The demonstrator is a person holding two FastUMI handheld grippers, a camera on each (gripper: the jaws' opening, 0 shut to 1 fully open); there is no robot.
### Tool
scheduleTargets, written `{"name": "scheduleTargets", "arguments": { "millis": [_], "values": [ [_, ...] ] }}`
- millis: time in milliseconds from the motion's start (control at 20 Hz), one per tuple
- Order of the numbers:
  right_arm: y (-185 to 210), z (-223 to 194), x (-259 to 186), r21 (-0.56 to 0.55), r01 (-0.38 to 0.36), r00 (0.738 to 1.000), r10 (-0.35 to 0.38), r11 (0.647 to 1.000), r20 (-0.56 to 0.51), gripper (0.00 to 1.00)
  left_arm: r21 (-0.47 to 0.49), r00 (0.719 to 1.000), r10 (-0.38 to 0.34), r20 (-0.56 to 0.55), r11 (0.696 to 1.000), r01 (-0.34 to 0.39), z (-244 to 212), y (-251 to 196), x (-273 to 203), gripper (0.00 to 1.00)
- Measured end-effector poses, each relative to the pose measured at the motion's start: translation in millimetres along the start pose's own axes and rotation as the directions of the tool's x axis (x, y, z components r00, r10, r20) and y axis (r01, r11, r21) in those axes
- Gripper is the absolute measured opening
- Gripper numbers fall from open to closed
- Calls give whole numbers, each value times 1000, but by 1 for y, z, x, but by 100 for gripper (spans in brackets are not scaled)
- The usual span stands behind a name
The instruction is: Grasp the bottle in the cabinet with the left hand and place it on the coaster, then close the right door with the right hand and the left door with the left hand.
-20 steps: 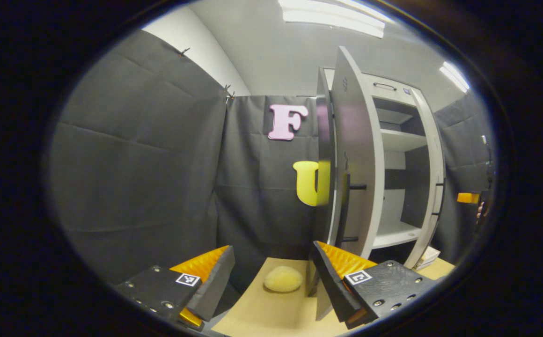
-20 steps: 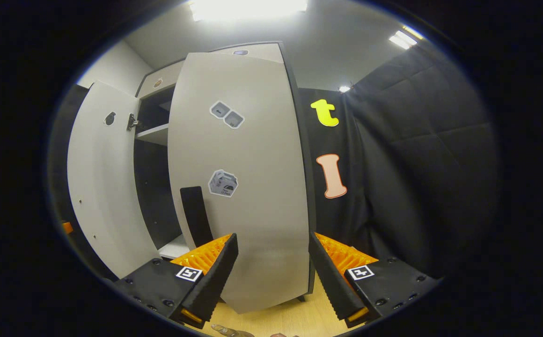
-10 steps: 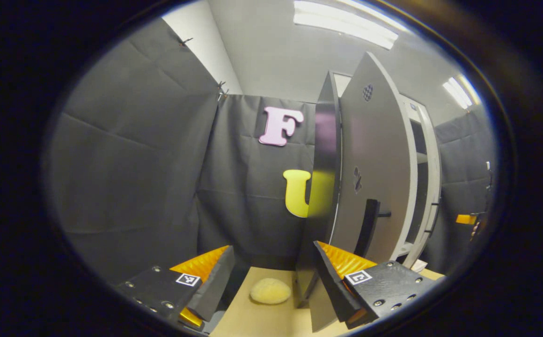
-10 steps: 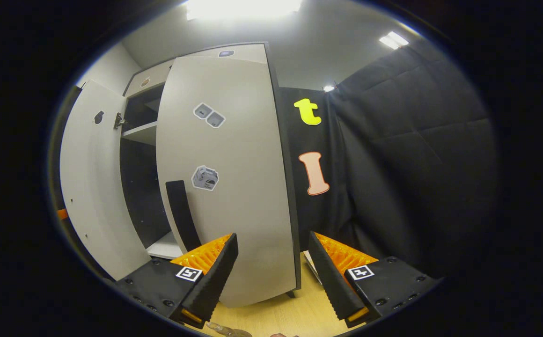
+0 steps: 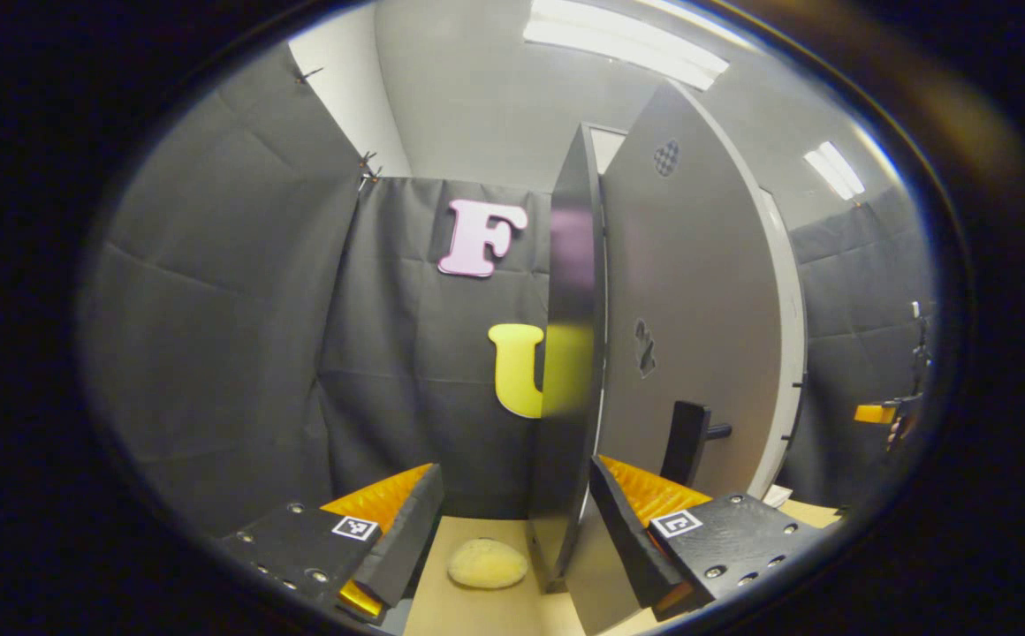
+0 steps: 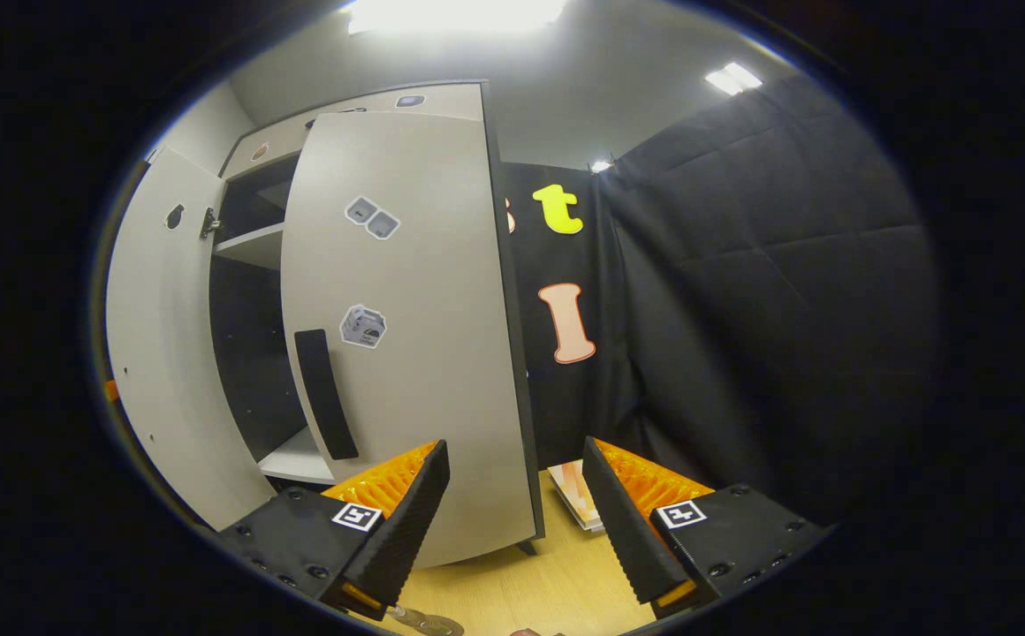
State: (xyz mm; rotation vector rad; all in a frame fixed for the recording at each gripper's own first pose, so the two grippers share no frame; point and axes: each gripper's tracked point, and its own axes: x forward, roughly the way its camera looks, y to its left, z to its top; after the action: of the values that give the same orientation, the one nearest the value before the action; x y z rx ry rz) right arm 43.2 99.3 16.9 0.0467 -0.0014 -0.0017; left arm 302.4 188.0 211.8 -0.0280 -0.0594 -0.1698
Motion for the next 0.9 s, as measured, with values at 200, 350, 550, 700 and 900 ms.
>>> {"name": "scheduleTargets", "arguments": {
  "millis": [200,350,550,700,900],
  "values": [
    [-10,-10,-5,14,20,1000,-20,1000,-20,96,5,999,-35,-11,999,35,-1,-9,19,98],
    [-19,-17,-6,25,38,999,-37,999,-30,96,15,999,-45,-19,999,45,-1,-13,23,95],
    [-21,-25,-3,49,38,998,-36,998,-51,98,27,996,-71,-49,997,72,-2,-27,24,94],
    [-19,-24,3,54,28,998,-25,998,-58,98,23,993,-97,-62,995,98,-4,-44,24,94],
    [-14,-19,11,56,-3,998,6,998,-57,98,-3,988,-124,-87,992,124,-8,-77,28,94]
  ]
}}
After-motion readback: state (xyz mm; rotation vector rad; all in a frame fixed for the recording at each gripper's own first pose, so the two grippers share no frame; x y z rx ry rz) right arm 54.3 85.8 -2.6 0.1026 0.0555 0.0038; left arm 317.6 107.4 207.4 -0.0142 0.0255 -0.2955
